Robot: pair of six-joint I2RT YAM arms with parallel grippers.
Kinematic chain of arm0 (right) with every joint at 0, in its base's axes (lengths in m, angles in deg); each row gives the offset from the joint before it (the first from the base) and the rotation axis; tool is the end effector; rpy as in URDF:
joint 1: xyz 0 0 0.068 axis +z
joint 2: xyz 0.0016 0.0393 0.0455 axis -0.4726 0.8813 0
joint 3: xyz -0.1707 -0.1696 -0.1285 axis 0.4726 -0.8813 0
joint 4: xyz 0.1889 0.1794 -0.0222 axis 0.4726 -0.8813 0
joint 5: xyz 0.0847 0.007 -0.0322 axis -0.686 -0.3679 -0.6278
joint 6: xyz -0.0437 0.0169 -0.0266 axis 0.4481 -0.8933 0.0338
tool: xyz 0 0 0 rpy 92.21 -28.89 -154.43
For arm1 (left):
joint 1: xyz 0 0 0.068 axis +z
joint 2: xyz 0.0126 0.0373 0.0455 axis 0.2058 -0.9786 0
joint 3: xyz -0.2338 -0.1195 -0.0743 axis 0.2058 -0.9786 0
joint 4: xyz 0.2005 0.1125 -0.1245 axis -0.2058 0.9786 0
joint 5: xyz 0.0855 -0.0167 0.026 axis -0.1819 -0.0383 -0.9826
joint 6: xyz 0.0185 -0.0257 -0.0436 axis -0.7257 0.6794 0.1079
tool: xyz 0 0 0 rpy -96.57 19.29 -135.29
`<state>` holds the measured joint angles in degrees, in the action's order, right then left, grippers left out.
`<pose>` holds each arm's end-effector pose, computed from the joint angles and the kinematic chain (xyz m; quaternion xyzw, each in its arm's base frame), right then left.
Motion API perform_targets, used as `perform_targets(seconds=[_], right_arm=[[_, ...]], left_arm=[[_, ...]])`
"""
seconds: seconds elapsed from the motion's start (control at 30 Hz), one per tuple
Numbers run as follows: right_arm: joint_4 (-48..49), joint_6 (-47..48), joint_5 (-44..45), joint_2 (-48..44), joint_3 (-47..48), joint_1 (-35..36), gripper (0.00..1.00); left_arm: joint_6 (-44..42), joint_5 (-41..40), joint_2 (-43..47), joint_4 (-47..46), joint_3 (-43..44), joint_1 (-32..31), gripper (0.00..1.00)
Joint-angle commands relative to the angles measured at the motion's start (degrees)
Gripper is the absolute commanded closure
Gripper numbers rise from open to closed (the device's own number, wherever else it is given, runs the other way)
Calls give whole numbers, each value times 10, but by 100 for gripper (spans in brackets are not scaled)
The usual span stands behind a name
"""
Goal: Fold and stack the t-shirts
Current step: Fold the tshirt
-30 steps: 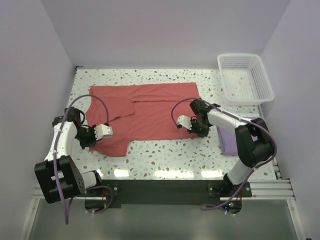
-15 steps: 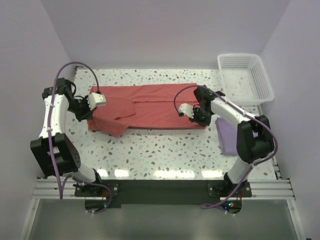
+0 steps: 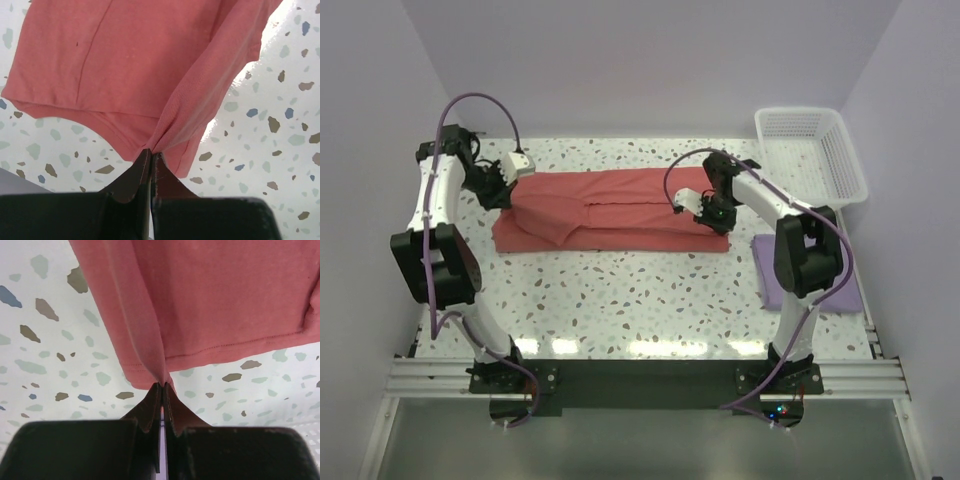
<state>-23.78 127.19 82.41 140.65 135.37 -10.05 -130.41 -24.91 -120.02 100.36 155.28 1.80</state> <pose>0.3635 0.1226 0.2060 -0.6261 0.7737 0.0114 0.0957 0.3531 0.0678 0.2933 0.4702 0.8369 -0.1124 0.2567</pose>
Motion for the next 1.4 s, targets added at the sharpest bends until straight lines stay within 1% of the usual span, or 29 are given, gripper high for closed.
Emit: perform_targets(seconds=[0.0, 0.23, 0.53, 1.37], right_arm=[[-25, 23, -3, 19, 47, -9, 100], [-35, 35, 8, 64, 98, -17, 100], [-39, 42, 19, 104, 145, -22, 100], [-52, 70, 30, 160, 225, -29, 100]], left_arm=[[18, -2, -24, -17, 48, -6, 100], [34, -3, -78, -26, 100, -12, 100], [40, -18, -126, -39, 140, -22, 100], [57, -42, -182, -62, 192, -27, 100]])
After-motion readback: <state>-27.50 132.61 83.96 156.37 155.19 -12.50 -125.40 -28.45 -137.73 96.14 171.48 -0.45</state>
